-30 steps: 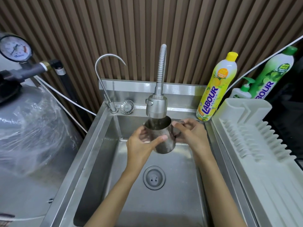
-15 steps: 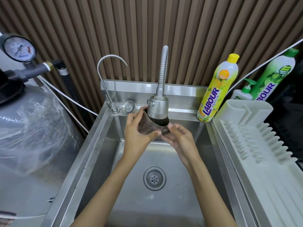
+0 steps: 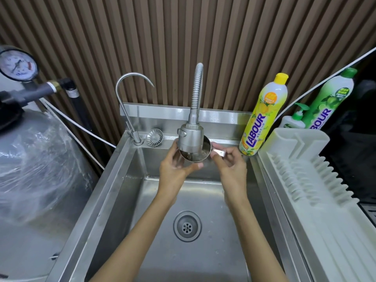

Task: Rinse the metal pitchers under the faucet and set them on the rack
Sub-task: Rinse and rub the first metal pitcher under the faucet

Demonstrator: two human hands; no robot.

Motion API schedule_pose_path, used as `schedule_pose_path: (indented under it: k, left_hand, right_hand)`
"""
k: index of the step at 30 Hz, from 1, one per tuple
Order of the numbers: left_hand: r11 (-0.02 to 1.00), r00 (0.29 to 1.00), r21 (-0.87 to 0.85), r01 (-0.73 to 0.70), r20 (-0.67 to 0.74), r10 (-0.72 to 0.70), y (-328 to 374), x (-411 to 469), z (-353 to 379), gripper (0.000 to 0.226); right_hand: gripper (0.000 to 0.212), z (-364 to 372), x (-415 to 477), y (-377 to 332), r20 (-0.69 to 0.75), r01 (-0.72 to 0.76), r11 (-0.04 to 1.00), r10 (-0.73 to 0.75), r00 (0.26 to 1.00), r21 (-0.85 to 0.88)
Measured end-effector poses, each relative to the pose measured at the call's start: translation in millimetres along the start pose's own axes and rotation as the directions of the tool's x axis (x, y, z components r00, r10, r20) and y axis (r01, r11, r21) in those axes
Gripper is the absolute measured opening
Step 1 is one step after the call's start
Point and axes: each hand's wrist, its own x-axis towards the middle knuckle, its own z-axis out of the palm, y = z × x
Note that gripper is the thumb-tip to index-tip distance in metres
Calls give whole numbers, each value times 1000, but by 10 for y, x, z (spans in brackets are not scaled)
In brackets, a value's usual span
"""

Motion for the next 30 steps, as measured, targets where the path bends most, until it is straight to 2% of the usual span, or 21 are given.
schedule_pose_path:
  k: [2, 4, 7, 10, 12, 14, 17, 19, 21, 23, 24, 26, 28, 30]
  left_hand:
    - [996, 995, 30, -88, -34, 89, 42, 4, -40, 80]
    - [962, 975, 184, -199, -58, 213, 114, -48, -91, 79]
    - [884, 945, 399, -244, -108, 309, 193, -138, -113, 74]
    - [845, 936, 516, -144, -206, 285, 138, -180, -113, 82]
    - [850, 945, 517, -100, -220, 244, 81, -218, -101, 82]
    - [837, 963, 538, -99, -159, 216, 31, -235, -100, 70]
    - [869, 998, 493, -48, -22, 67, -33, -143, -122, 64]
    - [936, 998, 352, -25, 56, 6, -63, -64, -104, 60]
    - [981, 998, 192, -37, 61, 26, -87, -12, -73, 61]
    - [990, 994, 92, -108, 35, 105, -82, 8, -77, 68]
    - [983, 988, 96, -157, 13, 157, -71, 15, -103, 74]
    - [943, 964, 204, -262, 5, 267, -22, 34, -179, 81]
    - [877, 941, 354, -326, 33, 336, 51, 3, -242, 81]
    - [826, 940, 477, -301, 3, 341, 99, -51, -250, 78]
  right_hand:
    - [22, 55, 44, 91, 134, -110, 971, 83, 988, 211]
    - [21, 100, 81, 180, 252, -242, 916, 164, 954, 320]
    - [11, 110, 57, 259, 364, -382, 867, 260, 894, 320]
    - [13, 56, 12, 204, 345, -420, 884, 337, 876, 204]
    - [17, 7, -1, 113, 237, -386, 921, 364, 901, 53]
    - [17, -56, -1, 27, 77, -281, 950, 293, 953, -137]
    - [18, -90, -11, -53, -69, -25, 898, -6, 998, -439]
    - [9, -37, -67, -59, -82, 105, 865, -166, 983, -491]
    - [7, 32, -87, -22, -64, 190, 928, -221, 973, -322]
    - [15, 89, -30, 48, 9, 155, 984, -155, 988, -92]
    - [20, 112, 10, 92, 63, 100, 995, -100, 993, 1]
    - [21, 140, 60, 188, 185, -89, 980, 56, 981, 178]
    - [20, 142, 43, 295, 297, -274, 897, 172, 939, 348]
    - [16, 115, -6, 325, 329, -344, 881, 236, 915, 325]
